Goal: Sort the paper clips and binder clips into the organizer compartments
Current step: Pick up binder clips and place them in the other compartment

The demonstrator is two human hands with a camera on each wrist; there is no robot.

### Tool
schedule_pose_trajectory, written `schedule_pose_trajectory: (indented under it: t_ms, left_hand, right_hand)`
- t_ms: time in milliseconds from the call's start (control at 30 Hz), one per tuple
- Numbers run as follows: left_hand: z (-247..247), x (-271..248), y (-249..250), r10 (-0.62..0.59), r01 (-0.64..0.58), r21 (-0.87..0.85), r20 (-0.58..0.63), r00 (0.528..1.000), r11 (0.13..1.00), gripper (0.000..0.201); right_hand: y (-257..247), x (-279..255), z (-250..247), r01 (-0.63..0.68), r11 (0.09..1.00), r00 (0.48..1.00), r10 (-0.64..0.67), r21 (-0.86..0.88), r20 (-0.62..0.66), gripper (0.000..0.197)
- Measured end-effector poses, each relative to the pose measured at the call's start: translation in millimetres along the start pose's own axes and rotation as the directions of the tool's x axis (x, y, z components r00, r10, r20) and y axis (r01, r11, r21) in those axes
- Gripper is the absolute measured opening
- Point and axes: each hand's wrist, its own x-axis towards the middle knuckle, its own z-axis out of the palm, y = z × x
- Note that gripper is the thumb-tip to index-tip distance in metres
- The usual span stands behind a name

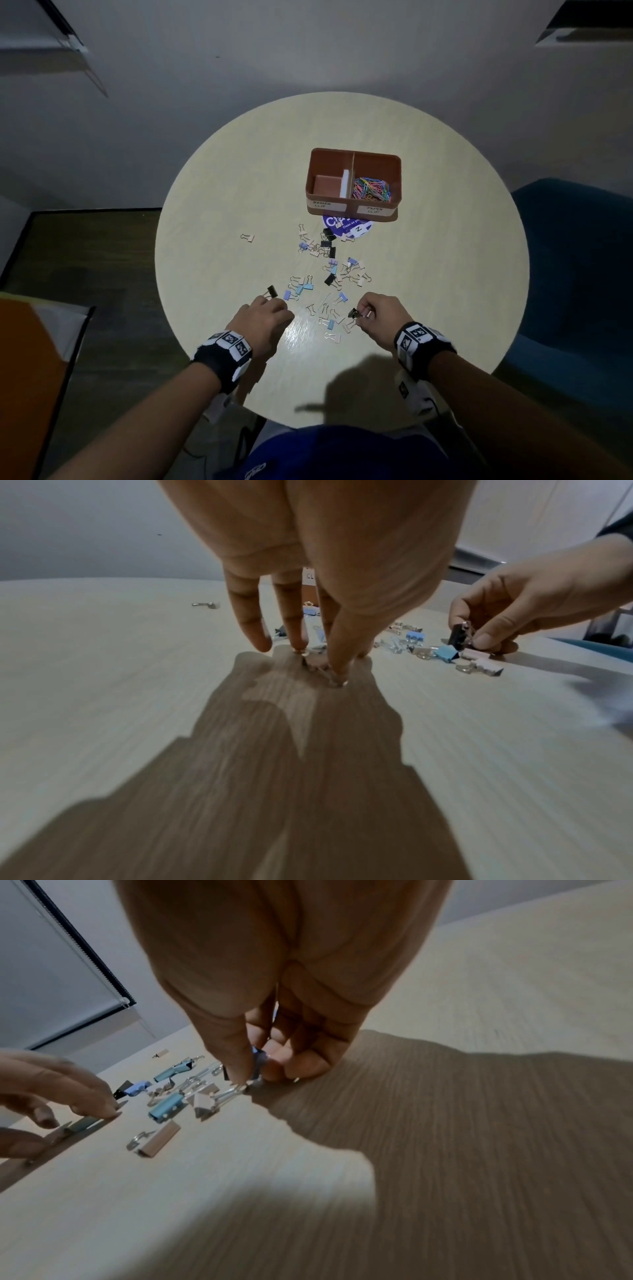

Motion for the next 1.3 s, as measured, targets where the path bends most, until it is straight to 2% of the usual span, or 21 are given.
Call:
schedule_pose_trajectory:
  t_ms: [133,233,300,367,467,567,633,700,767,833,1133,1300]
  left_hand:
    - [7,-15,3,0.002,-0.016,-0.105,-0.125,0.992,0.994,0.048]
    - [15,-16,2,-0.008,-0.029,-0.155,-0.23,0.973,0.988,0.025]
    - [16,-12,2,-0.058,0.007,-0.206,-0.241,0.969,0.979,0.023]
    - [13,-10,2,-0.147,0.082,-0.294,-0.207,0.967,0.952,0.022]
    - [5,-10,3,-0.258,0.196,-0.403,-0.105,0.96,0.894,0.034]
    - [0,-11,8,-0.359,0.298,-0.483,-0.035,0.933,0.823,0.039]
    - [0,-15,8,-0.352,0.297,-0.482,-0.026,0.936,0.824,0.04]
    - [0,-20,7,-0.29,0.251,-0.452,-0.019,0.957,0.856,0.04]
    - [-2,-23,7,-0.251,0.208,-0.393,-0.06,0.966,0.896,0.03]
    - [-2,-22,5,-0.281,0.232,-0.363,-0.088,0.956,0.902,0.025]
    - [-4,-19,-8,-0.35,0.336,-0.344,0.023,0.936,0.877,0.021]
    - [7,-27,-7,-0.381,0.346,-0.372,-0.024,0.924,0.861,0.02]
  right_hand:
    - [6,5,-4,0.069,0.997,0.997,-0.068,-0.019,0.034,0.016]
    - [7,8,-7,0.096,0.995,0.993,-0.094,-0.024,0.065,0.015]
    - [8,11,-9,0.106,0.994,0.99,-0.103,-0.033,0.092,0.016]
    - [9,12,-10,0.113,0.993,0.988,-0.109,-0.03,0.108,0.016]
    - [12,14,-12,0.125,0.992,0.986,-0.122,-0.018,0.117,0.015]
    - [14,14,-13,0.138,0.99,0.983,-0.136,-0.01,0.124,0.015]
    - [14,14,-13,0.137,0.99,0.983,-0.135,-0.008,0.122,0.015]
    - [15,14,-12,0.138,0.99,0.983,-0.136,-0.01,0.12,0.016]
    - [15,14,-12,0.138,0.99,0.983,-0.136,-0.002,0.122,0.017]
    - [15,13,-12,0.132,0.991,0.984,-0.133,0.014,0.123,0.017]
    - [14,15,-10,0.119,0.993,0.985,-0.118,0.0,0.124,0.017]
    - [12,15,-11,0.125,0.992,0.984,-0.124,-0.001,0.126,0.018]
